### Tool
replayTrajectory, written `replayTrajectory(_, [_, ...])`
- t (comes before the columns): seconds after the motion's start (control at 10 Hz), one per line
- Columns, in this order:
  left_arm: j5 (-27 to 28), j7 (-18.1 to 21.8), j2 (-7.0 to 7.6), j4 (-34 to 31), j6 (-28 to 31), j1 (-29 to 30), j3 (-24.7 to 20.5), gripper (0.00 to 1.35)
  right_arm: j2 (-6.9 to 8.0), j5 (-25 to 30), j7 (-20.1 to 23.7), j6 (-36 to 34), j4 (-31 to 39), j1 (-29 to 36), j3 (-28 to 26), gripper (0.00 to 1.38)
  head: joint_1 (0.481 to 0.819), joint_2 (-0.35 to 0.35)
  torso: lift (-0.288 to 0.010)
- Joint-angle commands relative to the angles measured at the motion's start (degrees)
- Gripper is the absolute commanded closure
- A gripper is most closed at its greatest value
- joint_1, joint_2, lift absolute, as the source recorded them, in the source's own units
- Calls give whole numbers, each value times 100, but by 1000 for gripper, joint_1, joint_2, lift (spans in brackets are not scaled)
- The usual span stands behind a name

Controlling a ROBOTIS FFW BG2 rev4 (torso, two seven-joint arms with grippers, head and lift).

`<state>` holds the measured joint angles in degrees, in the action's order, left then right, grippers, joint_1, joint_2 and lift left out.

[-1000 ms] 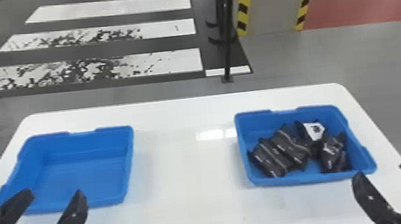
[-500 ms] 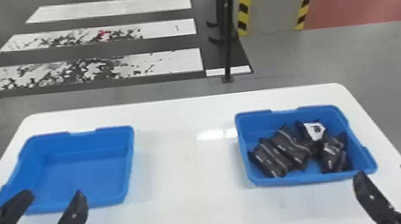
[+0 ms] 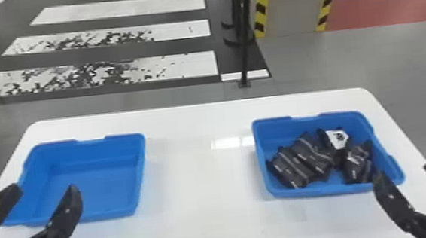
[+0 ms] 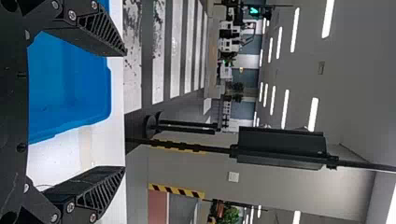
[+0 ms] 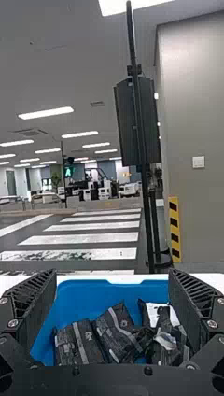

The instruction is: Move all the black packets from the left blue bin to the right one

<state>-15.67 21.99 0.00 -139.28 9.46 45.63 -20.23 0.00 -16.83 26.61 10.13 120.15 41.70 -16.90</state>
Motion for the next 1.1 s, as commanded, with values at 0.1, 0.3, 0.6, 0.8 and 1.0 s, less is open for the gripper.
replayTrajectory(0.1, [-44, -19, 44, -1, -18, 21, 160, 176, 5, -42, 2, 0, 16, 76, 102, 140, 695, 9, -121])
replayTrajectory(0.3, [-55, -63, 149, -71, 24, 49, 343, 177, 5, -65, 10, 14, 16, 161, 147, 140, 695, -5, -121])
replayTrajectory(0.6, [-158, -318, 343, -254, 179, 176, 583, 177, 5, -99, 2, 14, -26, 133, 342, 140, 695, -16, -121])
replayTrajectory(0.8, [-261, -380, 448, -254, 207, 190, 720, 177, 5, -88, -7, 14, -40, 133, 342, 140, 695, -27, -121])
replayTrajectory(1.0, [-295, -450, 457, -268, 221, 246, 755, 177, 5, -111, -25, 14, -40, 133, 330, 140, 695, -42, -121])
